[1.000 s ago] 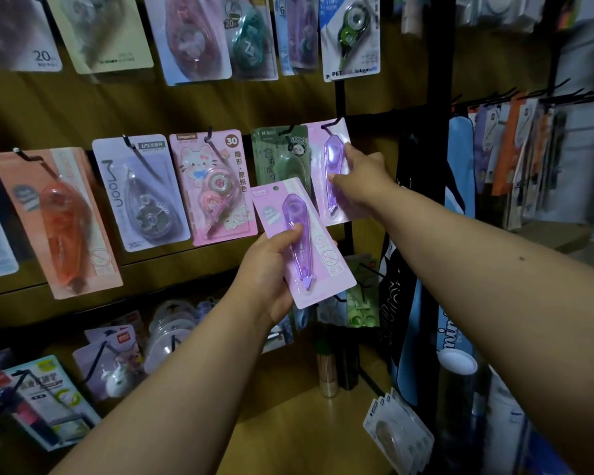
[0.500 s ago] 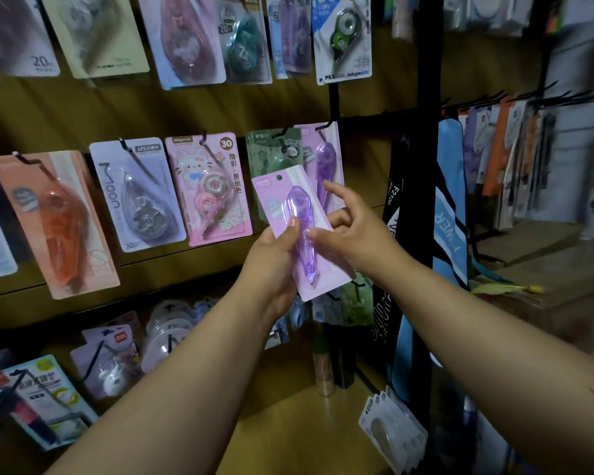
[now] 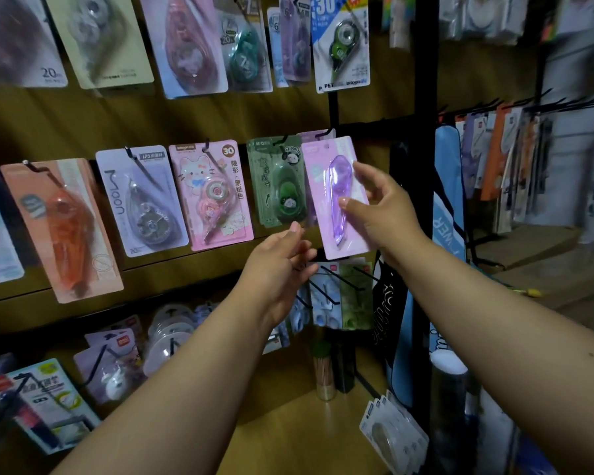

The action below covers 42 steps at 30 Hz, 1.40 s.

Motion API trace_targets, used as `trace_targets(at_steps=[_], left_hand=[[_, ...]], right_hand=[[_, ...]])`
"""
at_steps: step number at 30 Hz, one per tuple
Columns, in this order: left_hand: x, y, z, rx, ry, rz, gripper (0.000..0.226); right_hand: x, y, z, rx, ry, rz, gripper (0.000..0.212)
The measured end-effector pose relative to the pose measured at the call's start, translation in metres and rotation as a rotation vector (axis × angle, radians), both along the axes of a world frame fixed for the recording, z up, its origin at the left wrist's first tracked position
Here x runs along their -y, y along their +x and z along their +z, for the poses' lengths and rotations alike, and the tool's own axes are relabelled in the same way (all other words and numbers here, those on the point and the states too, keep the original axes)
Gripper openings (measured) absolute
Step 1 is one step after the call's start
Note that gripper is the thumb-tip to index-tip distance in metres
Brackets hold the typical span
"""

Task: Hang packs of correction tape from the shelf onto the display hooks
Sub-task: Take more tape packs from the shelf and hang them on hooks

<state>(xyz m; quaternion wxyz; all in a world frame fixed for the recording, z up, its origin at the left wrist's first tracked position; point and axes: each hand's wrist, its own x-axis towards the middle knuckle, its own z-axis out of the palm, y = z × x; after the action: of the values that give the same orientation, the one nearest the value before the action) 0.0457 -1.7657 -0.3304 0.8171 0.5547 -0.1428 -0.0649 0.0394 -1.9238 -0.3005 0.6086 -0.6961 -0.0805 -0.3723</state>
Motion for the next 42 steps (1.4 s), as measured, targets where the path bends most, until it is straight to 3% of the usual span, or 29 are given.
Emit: trace_targets(at_steps=[17,23,27,32,42], left_hand=[[0.008,0.006,-0.014,-0.050,-0.019,-0.039,0.015],[0.007,0.007,-0.018,-0.042,-0.004,-0.033,0.015],[0.004,0.010,-0.022,-0.038,0.014,-0.035,0.016],[0.001,0.012,-0.027,-0.047,0.016,-0.032,0.017],[-0.002,0.023,-0.039,-0.069,0.029,-0.012,0.017]], right_hand=[[0.010,0.026,0.023,-0.016,-0.011,-0.056,0.056],[0.008,0.046,0.019,-0.101,-0.209,-0.214,0.082],[0.007,0.051,0.020,-0.170,-0.349,-0.260,0.074],[0.005,0.061,0.014,-0.235,-0.505,-0.294,0.082],[0.006,0.079,0.010,-0.311,-0.560,-0.337,0.087]])
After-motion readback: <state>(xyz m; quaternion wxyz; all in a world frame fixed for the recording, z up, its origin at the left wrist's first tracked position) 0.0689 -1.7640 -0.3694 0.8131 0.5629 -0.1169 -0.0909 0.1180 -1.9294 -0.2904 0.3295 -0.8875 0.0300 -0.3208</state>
